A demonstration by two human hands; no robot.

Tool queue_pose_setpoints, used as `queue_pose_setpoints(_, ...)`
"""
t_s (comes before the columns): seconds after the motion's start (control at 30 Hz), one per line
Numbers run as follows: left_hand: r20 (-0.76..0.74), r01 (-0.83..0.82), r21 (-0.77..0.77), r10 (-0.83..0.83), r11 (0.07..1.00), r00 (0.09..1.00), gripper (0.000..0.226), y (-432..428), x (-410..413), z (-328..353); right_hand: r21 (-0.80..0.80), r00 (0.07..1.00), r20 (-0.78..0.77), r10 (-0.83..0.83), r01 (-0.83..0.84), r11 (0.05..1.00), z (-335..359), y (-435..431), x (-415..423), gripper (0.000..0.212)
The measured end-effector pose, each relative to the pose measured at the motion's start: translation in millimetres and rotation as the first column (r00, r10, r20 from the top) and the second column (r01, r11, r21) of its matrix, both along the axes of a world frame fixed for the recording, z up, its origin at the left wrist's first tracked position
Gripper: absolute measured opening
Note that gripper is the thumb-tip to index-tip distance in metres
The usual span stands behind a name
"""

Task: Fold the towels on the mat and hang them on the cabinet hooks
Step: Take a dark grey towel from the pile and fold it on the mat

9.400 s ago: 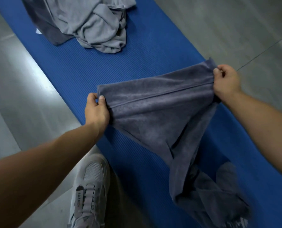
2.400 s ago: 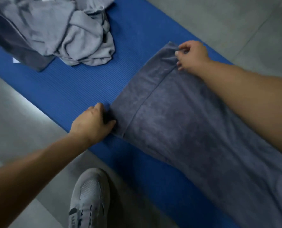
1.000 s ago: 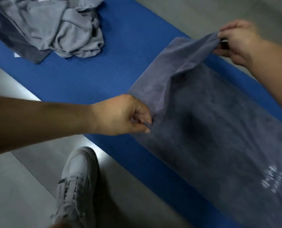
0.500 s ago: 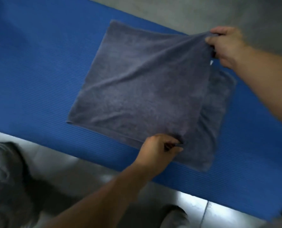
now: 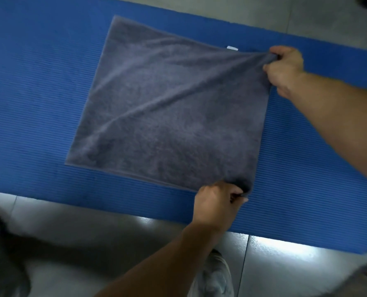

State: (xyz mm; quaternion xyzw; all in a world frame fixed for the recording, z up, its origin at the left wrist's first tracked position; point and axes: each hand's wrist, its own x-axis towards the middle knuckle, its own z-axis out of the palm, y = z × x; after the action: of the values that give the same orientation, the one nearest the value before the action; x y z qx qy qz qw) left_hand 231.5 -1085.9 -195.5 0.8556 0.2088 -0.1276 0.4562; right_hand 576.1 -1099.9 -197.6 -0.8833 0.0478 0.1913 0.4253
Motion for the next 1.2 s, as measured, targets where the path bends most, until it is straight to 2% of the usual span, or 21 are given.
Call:
queue_pose_setpoints(0.1,-0.011,0.040,-0.026,-0.040,0.999,0.999,0.024,-9,1,-2,-0.098,0.997,0.001,0.077,-0.077,0.992,-3,-9,-4,0.052)
queue_pose_setpoints(0.2,-0.072,0.004,-0.072,-0.009,0.997,0.997,0.028,-2,-4,-2,-0.318,0.972,0.042,0.232,-0.207,0.925,-4,-10,-9,0.047)
queue_pose_setpoints(0.27,-0.094,-0.101,-0.059,0.095,0.993,0.991,0.029,16,-5,1,-0.500,0.934,0.103,0.341,-0.248,0.830,-4,-5,-14,0.045)
queue_pose_setpoints(0.37,-0.116,-0.299,0.059,0.304,0.952,0.946,0.027,66,-8,5,-0.574,0.821,0.219,0.527,-0.329,0.750,-5,14,-27,0.037)
queue_pose_setpoints(0.43,-0.084,-0.473,0.165,0.490,0.866,0.868,0.024,113,-15,5,-0.543,0.703,0.268,0.659,-0.454,0.706,-7,34,-39,0.034)
queue_pose_setpoints(0.5,-0.012,-0.640,0.257,0.664,0.724,0.747,0.029,159,-26,6,-0.477,0.602,0.301,0.739,-0.576,0.663,-7,56,-50,0.034)
queue_pose_setpoints(0.57,0.031,-0.760,0.303,0.791,0.575,0.611,0.041,206,-43,7,-0.384,0.561,0.300,0.772,-0.670,0.635,-7,93,-62,0.032)
queue_pose_setpoints(0.67,-0.096,-0.844,0.304,0.895,0.442,0.435,0.055,258,-66,4,-0.291,0.573,0.292,0.766,-0.710,0.642,-8,158,-78,0.031)
queue_pose_setpoints(0.77,-0.180,-0.879,0.276,0.919,0.389,0.350,0.063,285,-85,-7,-0.233,0.595,0.296,0.747,-0.714,0.661,-9,218,-82,0.034)
queue_pose_setpoints(0.9,-0.302,-0.872,0.250,0.889,0.421,0.343,0.048,296,-103,-17,-0.282,0.560,0.300,0.772,-0.722,0.632,-17,283,-68,0.034)
queue_pose_setpoints(1.0,-0.301,-0.896,0.190,0.892,0.402,0.337,0.039,294,-111,-24,-0.294,0.650,0.282,0.706,-0.642,0.708,-19,319,-58,0.031)
queue_pose_setpoints(1.07,-0.296,-0.928,0.116,0.904,0.354,0.308,0.035,293,-114,-26,-0.316,0.687,0.253,0.681,-0.607,0.729,-25,338,-53,0.032)
queue_pose_setpoints(1.2,-0.309,-0.982,-0.098,0.933,0.163,0.186,0.030,296,-112,-28,-0.359,0.764,0.165,0.624,-0.543,0.759,-29,365,-47,0.038)
